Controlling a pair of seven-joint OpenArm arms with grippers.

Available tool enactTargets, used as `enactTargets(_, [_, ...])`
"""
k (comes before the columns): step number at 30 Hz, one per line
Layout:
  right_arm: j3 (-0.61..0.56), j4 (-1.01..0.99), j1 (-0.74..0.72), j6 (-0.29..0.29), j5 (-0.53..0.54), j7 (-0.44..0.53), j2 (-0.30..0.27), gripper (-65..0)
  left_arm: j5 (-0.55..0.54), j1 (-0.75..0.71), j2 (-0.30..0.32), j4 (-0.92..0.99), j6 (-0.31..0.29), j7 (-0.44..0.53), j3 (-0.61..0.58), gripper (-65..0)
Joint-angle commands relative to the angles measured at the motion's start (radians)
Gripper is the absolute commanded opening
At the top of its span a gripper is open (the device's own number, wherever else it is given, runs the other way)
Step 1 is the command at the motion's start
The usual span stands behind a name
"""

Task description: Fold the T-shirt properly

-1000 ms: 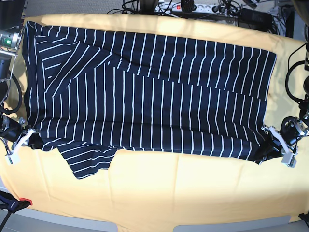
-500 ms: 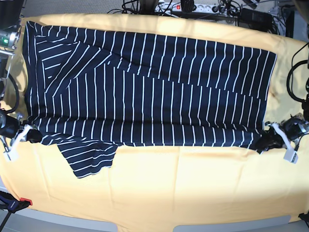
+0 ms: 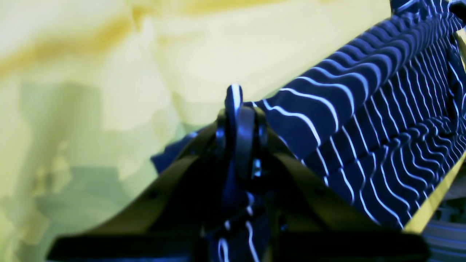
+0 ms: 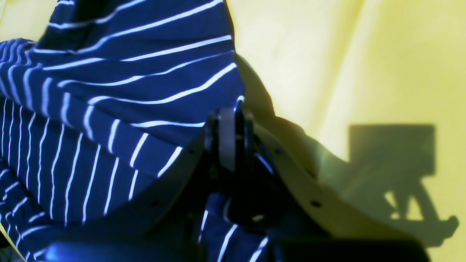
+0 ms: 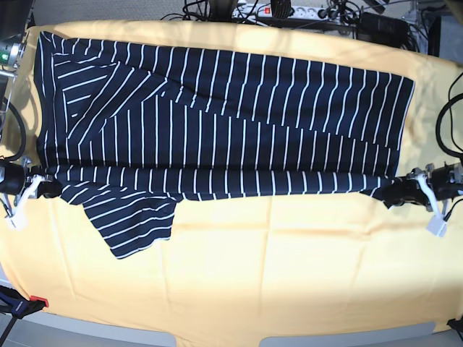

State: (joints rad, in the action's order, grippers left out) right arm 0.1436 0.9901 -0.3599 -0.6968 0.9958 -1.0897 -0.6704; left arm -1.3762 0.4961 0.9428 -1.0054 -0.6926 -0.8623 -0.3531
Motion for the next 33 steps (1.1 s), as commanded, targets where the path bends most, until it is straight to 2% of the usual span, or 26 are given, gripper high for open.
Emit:
enactTargets(1, [0.006, 0.019, -0.027, -0.001, 0.014, 0.000, -0.033, -65.0, -0.039, 0.028, 0.035, -0.009, -0.006, 0.001, 0.015, -65.0])
enactTargets(7, [0.006, 0.019, -0.025, -0.001, 0.035, -0.028, -0.045, -65.0, -0.107, 0.028, 0.042, -0.009, -0.006, -0.123, 0.015, -65.0])
enactTargets(11, [0.006, 0.019, -0.025, -0.001, 0.057, -0.060, -0.045, -65.0, -0.107, 0.028, 0.043, -0.010, -0.006, -0.251, 0.015, -65.0])
enactTargets(20, [0.005, 0.019, -0.024, -0.001, 0.059, -0.079, -0.045, -65.0, -0.107, 0.028, 0.042, -0.009, -0.006, -0.410, 0.015, -65.0])
enactTargets(28, [0.005, 0.019, -0.024, -0.001, 0.049, -0.084, -0.045, -65.0, -0.107, -0.039, 0.021, -0.009, -0.006, -0.449, 0.013, -65.0])
enactTargets(33, [0.005, 0.019, -0.025, -0.001, 0.053, -0.082, -0.045, -65.0, -0.107, -0.072, 0.024, -0.007, -0.006, -0.425, 0.013, -65.0])
